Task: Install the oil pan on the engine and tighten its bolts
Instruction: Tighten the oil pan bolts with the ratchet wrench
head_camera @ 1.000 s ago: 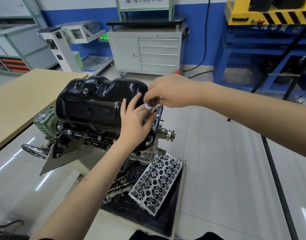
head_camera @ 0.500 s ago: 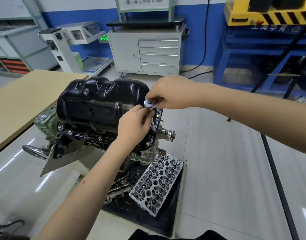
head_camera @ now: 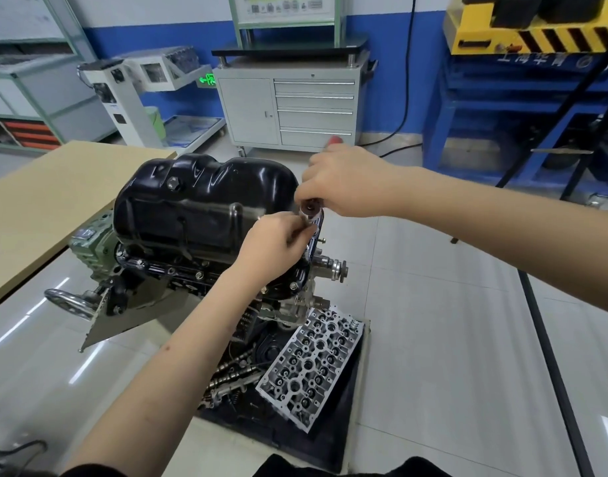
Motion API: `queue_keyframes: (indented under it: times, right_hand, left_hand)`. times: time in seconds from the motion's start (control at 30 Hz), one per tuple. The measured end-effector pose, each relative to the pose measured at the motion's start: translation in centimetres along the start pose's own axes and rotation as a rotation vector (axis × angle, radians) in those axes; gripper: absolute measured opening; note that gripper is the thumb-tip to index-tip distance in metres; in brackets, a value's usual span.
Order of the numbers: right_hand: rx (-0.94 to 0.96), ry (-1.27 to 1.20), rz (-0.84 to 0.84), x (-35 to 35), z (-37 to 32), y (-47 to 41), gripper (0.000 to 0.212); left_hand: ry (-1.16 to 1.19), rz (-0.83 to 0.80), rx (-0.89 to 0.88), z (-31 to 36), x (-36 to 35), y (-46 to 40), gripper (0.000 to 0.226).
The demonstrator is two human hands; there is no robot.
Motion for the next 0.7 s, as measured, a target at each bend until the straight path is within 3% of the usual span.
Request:
queue_keyframes:
  times: [0.13,0.27,0.37,0.5,0.57,0.7]
  right_hand:
    - [-0.111,-0.093,-0.004,-0.1,0.4,-0.1,0.020]
    - [-0.274,-0.348,-0.151,-0.8,0.5,0.3,0.035]
    - [-0.147,-0.130,-0.013,-0.1,-0.4,0.1,0.016]
    - [-0.034,-0.046,0.051,-0.2,-0.1,0.1,0.028]
    - [-0.113,-0.078,0.036,-0.3,0.2,0.0,0.022]
    - [-0.302,-0.328,-0.140,-1.1,0.8,0.3,0.037]
  left_hand:
    - [0.016,0.031,0.113,-0.8,-0.5,0.5,0.035]
    - [0.106,0.106,0.225,-1.8,-0.6,1.2,0.031]
    - [0.153,0.086,0.197,-1.7,-0.7,1.3,0.030]
    - [0.131,-0.007,0.169,-1.5,-1.1,1.0,0.033]
    - [0.130,0.014,0.215,-1.7,-1.0,1.0,0.036]
    - [0.108,0.044,0.239,-1.5,-1.1,0.8,0.034]
Point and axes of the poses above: each hand's wrist, its own y-axis away from the middle knuckle, its own x-axis out of the back of the hand, z = x × y, the point moved 6 cm from there along -y, towards the middle knuckle, and after that the axes turned 15 degrees about -x, right-handed, at the moved point
